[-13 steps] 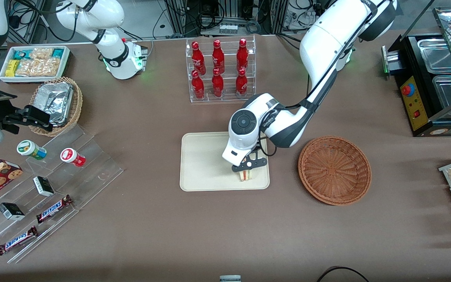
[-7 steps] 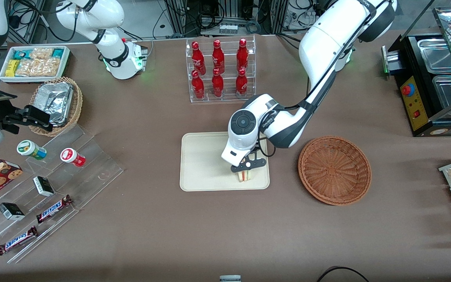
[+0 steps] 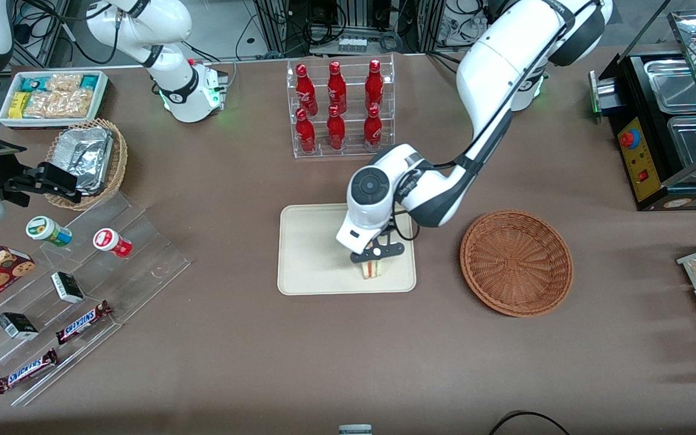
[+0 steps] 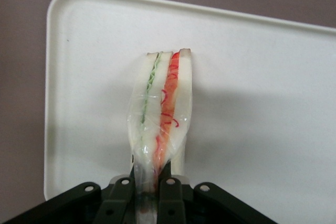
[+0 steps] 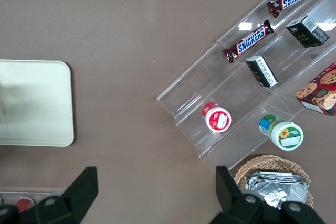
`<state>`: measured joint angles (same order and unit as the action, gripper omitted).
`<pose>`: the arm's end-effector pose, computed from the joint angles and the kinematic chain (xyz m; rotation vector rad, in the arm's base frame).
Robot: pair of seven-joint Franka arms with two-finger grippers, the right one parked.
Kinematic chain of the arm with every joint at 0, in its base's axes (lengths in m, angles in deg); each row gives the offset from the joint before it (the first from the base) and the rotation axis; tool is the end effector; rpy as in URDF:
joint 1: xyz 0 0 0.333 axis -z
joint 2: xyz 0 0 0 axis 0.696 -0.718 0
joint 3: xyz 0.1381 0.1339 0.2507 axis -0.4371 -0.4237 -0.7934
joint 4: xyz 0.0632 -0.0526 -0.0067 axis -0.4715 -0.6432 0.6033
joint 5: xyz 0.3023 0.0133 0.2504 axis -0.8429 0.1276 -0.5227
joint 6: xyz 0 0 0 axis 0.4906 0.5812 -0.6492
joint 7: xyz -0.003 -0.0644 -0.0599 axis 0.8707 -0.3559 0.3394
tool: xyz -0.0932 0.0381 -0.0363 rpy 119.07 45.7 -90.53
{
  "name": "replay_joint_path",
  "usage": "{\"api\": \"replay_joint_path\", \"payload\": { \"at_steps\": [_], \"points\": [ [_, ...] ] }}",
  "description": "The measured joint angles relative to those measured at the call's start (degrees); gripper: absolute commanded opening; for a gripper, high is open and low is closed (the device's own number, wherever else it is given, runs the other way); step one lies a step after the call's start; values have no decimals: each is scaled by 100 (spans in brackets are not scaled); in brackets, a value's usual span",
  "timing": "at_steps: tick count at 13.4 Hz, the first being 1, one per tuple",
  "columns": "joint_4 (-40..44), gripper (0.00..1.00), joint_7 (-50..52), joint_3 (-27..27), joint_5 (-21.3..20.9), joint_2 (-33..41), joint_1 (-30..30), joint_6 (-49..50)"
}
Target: Place sandwich from basket to tray
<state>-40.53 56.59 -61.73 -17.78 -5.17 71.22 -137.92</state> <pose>0.5208 -0.4885 0.2572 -3.1224 -0.2651 0.1008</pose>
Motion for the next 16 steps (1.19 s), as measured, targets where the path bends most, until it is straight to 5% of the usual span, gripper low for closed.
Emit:
{"api": "replay_joint_path", "payload": {
  "at_steps": [1, 3, 4, 6, 12, 16],
  "points": [
    [1, 0, 11, -1, -4, 0, 44, -25],
    [2, 38, 17, -7, -9, -1, 62, -51],
    [2, 69, 17, -18, -10, -3, 61, -52],
    [2, 95, 16, -29, -16, -8, 61, -53],
    [84, 99, 43, -31, -18, -19, 49, -40],
    [425, 99, 63, -41, 157, 496, -203, 906]
  ]
}}
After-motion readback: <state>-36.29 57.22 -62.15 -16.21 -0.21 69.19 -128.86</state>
